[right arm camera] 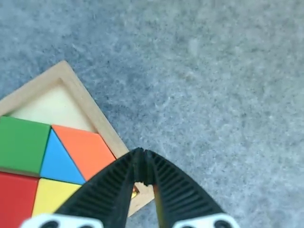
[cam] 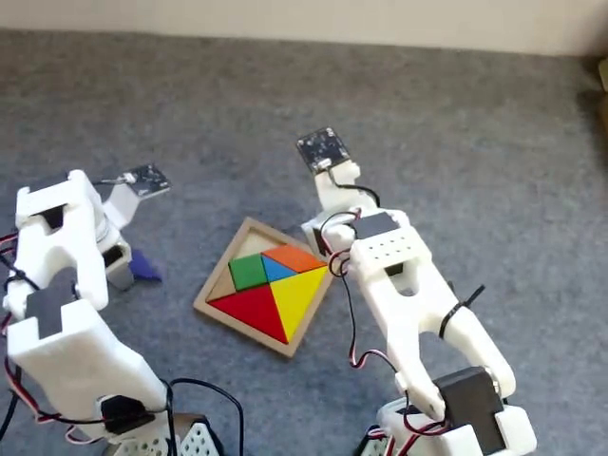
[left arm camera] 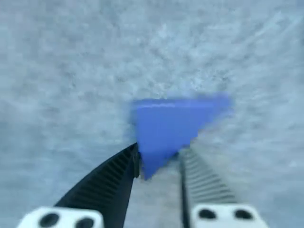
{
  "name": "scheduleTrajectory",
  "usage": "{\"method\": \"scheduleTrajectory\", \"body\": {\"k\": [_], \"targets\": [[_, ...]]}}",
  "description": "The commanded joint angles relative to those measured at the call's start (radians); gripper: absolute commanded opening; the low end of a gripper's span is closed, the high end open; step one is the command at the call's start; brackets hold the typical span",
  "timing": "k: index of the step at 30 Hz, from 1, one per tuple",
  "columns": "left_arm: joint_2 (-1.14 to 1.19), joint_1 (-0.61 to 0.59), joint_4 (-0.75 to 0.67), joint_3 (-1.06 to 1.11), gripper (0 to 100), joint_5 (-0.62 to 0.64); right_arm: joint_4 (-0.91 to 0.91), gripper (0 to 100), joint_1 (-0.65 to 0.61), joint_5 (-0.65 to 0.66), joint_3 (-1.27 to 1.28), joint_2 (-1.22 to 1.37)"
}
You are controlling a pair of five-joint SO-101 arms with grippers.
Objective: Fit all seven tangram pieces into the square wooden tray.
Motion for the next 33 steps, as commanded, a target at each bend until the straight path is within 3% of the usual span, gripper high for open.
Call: {"method": "scheduleTrajectory", "body": {"k": [1,5,12,30,33], "targets": [[0.022,0.085,0.095,0.005,5,0.166,-0.018,1.0,0.015,-0.005,-0.007,-0.047],[0.021,0.116,0.089,-0.027,6,0.407,-0.018,1.0,0.016,-0.005,-0.007,-0.047],[0.021,0.139,0.092,-0.104,15,0.549,-0.018,1.0,0.016,-0.005,-0.004,-0.053],[0.021,0.14,0.186,-0.363,24,0.549,-0.018,1.0,0.019,0.002,-0.007,-0.054],[0.021,0.143,0.187,-0.375,24,0.485,-0.018,1.0,0.045,0.002,-0.007,-0.054]]}}
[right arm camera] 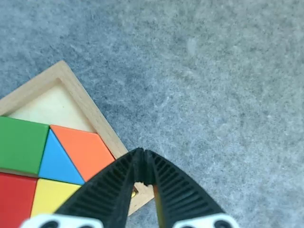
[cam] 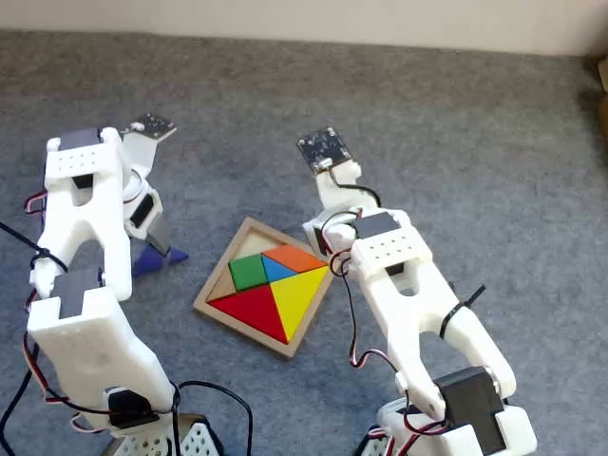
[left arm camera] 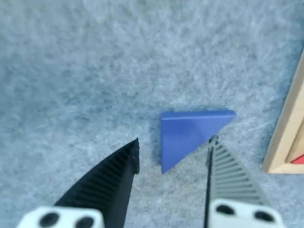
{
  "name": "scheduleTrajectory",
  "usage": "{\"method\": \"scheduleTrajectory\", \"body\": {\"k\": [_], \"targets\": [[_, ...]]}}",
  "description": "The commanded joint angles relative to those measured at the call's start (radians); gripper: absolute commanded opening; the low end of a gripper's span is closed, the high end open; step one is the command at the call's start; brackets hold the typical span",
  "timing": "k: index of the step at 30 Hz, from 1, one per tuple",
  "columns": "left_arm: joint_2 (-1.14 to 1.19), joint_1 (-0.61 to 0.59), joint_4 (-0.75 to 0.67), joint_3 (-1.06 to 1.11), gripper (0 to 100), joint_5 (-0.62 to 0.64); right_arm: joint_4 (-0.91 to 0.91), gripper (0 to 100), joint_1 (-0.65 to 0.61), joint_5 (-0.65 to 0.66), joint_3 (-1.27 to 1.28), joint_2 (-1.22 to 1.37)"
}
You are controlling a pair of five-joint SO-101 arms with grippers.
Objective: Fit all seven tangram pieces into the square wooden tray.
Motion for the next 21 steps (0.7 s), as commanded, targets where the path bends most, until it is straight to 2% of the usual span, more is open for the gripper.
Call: {"method": "scheduleTrajectory", "body": {"k": [1,8,11,16,21], "targets": [[-0.008,0.022,0.011,-0.051,24,-0.078,-0.018,1.0,0.051,0.002,-0.007,-0.054],[-0.005,0.024,0.002,-0.041,23,-0.288,-0.079,1.0,0.082,0.002,-0.004,-0.048],[0.001,0.035,0.002,-0.041,23,-0.359,-0.143,1.0,0.082,0.003,0.002,-0.047],[0.004,0.051,0.0,-0.021,24,-0.462,-0.148,1.0,0.084,0.003,0.004,-0.047],[0.004,0.074,-0.149,0.087,24,-0.477,-0.148,1.0,0.084,0.003,0.004,-0.047]]}}
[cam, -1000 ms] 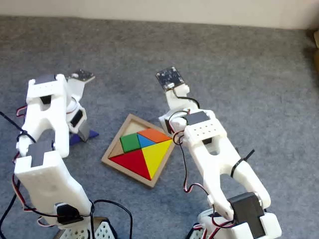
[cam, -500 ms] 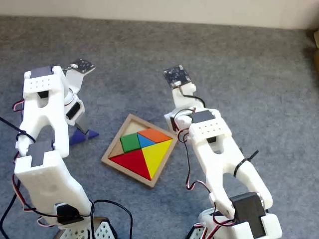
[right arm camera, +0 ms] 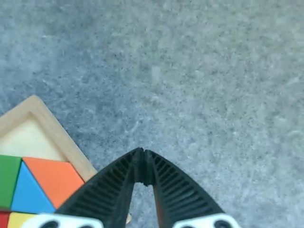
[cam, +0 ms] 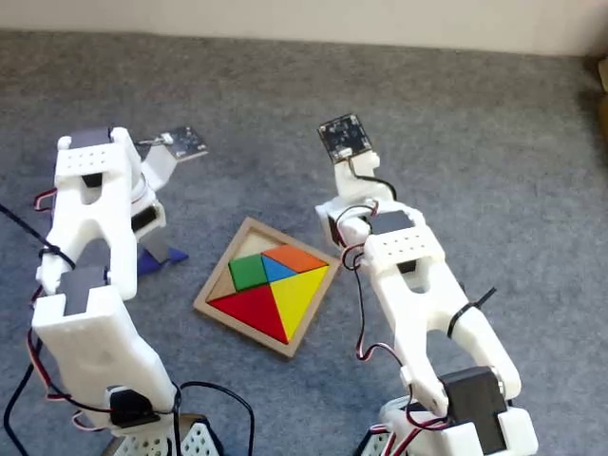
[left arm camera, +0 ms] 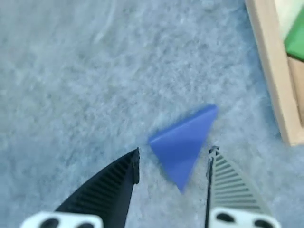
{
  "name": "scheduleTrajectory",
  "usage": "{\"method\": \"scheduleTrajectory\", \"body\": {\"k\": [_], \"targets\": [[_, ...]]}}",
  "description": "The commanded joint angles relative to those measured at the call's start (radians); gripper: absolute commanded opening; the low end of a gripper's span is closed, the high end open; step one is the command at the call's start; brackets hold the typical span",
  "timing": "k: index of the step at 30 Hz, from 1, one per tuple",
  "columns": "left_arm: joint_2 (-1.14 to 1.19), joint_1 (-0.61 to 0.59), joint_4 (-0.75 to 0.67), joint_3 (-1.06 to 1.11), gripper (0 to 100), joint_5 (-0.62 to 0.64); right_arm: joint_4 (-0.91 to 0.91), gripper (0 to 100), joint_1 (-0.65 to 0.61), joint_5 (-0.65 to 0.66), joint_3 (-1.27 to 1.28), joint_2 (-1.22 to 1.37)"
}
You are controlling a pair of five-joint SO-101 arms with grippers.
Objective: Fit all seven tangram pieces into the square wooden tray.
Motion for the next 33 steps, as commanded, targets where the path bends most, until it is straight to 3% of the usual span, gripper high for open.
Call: {"method": "scheduleTrajectory", "body": {"k": [1,8,33], "targets": [[-0.01,0.036,-0.133,0.076,24,-0.023,-0.021,1.0,0.013,0.003,-0.008,-0.047],[-0.01,0.019,-0.27,0.171,24,-0.025,-0.021,1.0,0.013,0.003,-0.008,-0.045],[-0.025,-0.024,-0.267,0.159,26,0.052,-0.021,1.0,0.013,0.003,-0.008,-0.045]]}}
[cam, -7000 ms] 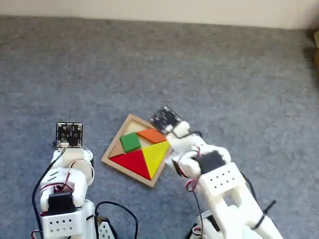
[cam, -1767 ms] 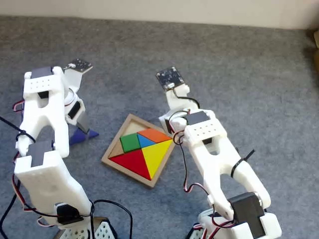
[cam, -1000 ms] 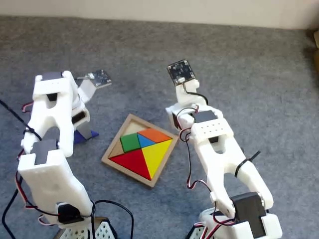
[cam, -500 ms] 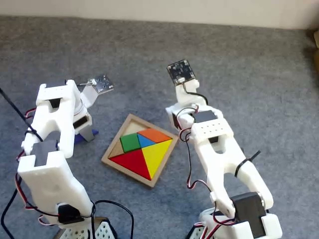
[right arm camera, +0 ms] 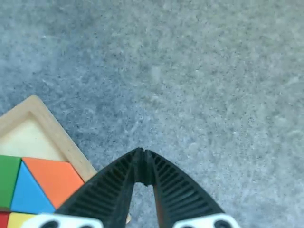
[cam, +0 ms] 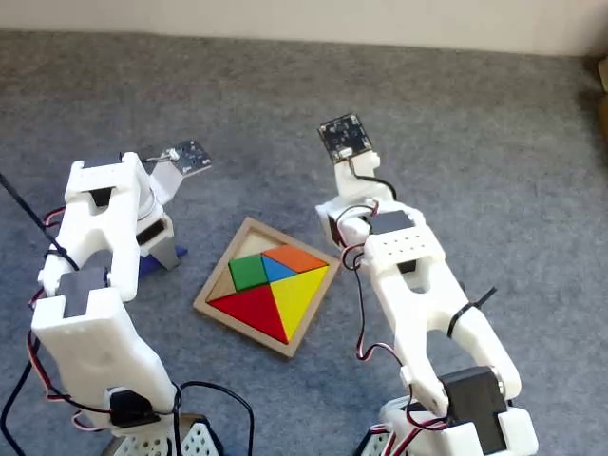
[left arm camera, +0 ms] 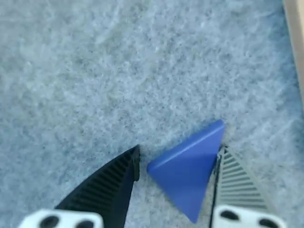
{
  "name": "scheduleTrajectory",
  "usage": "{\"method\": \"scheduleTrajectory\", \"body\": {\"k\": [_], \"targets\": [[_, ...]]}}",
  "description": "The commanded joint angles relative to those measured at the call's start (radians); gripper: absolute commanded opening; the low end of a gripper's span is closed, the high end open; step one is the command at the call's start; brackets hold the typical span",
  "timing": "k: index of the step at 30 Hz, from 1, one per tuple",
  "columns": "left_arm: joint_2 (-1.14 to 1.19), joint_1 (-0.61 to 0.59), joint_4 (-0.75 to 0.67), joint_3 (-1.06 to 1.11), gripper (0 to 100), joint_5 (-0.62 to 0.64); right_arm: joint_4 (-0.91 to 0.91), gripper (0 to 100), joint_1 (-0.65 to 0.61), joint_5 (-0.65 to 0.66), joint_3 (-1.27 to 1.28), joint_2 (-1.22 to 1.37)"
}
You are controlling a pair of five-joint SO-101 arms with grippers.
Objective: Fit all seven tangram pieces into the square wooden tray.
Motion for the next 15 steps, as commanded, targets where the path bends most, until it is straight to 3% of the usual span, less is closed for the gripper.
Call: {"method": "scheduleTrajectory", "body": {"k": [1,15], "targets": [[-0.021,-0.021,-0.029,-0.015,26,0.008,-0.021,1.0,0.012,0.003,-0.008,-0.045],[-0.027,-0.008,-0.021,0.035,21,0.009,-0.021,1.0,0.012,0.003,-0.008,-0.045]]}}
